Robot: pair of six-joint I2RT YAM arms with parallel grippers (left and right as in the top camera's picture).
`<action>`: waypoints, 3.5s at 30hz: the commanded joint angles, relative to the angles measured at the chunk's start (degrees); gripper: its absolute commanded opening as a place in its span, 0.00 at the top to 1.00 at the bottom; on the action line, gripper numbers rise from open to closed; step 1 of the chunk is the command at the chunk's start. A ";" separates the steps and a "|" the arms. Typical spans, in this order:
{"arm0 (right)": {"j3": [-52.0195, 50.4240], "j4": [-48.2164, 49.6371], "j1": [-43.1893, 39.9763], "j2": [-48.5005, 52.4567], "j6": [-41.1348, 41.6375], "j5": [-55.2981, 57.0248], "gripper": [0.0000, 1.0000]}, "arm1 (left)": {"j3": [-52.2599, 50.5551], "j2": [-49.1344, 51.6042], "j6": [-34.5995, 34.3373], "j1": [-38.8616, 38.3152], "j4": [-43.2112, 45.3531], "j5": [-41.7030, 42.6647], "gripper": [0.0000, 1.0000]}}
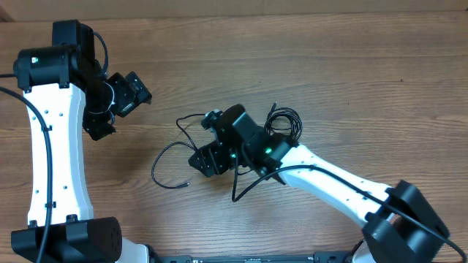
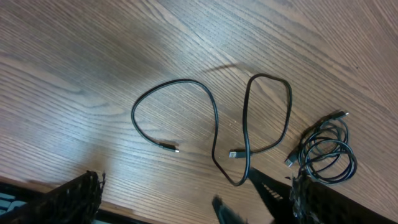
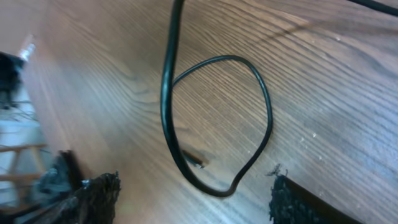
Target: Untangle cables
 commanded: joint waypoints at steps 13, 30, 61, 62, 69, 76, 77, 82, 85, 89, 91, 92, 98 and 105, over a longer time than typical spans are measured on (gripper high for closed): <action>4.11 5.18 1.53 -0.26 0.61 9.27 0.96 | 1.16 -1.36 -1.11 -0.13 -0.74 -1.01 0.00; 23.08 -0.48 -23.02 -28.55 0.57 25.68 0.96 | 0.74 -1.27 -1.14 -0.13 -0.63 -2.08 0.00; 22.93 -27.12 -65.51 -24.20 13.35 21.79 0.96 | 0.72 -1.07 1.73 -0.37 -2.38 -0.48 0.01; 22.93 -28.06 -65.51 -24.37 13.29 21.81 0.96 | 0.72 -1.07 4.48 -0.68 -2.25 1.01 0.00; 22.93 -33.07 -65.51 -24.57 13.29 21.81 0.96 | 0.74 -1.07 12.22 -6.34 -1.62 5.90 0.00; 22.84 -29.92 -65.51 -23.45 13.27 22.84 0.96 | 0.72 -1.07 12.20 -11.98 1.57 5.44 0.00; 22.77 -29.00 -65.51 -22.80 13.29 22.91 0.96 | 0.72 -1.07 12.20 -12.39 1.81 5.46 0.00; 22.71 -20.20 -65.40 -16.04 13.27 21.84 0.96 | 0.72 -1.07 12.17 -13.38 2.47 5.46 0.00; 23.21 -9.51 -65.53 -11.72 13.27 16.70 0.96 | 0.72 -1.07 12.15 -13.38 2.45 5.49 0.00; 25.94 5.66 -66.07 -9.94 13.27 10.62 0.96 | 0.74 -1.07 12.15 -13.42 2.43 5.49 0.01; 29.35 9.38 -66.10 -9.14 13.09 10.69 0.96 | 0.72 -1.07 11.91 -13.42 2.47 5.49 0.00; 31.34 9.66 -66.10 -8.52 12.74 10.67 0.96 | 0.72 -1.07 11.91 -13.42 2.51 5.51 0.00; 40.61 3.56 -66.20 -2.16 9.51 14.56 0.95 | 0.72 -1.07 11.78 -13.42 2.45 5.51 0.00; 40.54 -9.68 -68.78 9.27 7.21 15.67 0.44 | 0.72 -1.07 11.32 -14.43 2.23 5.68 0.00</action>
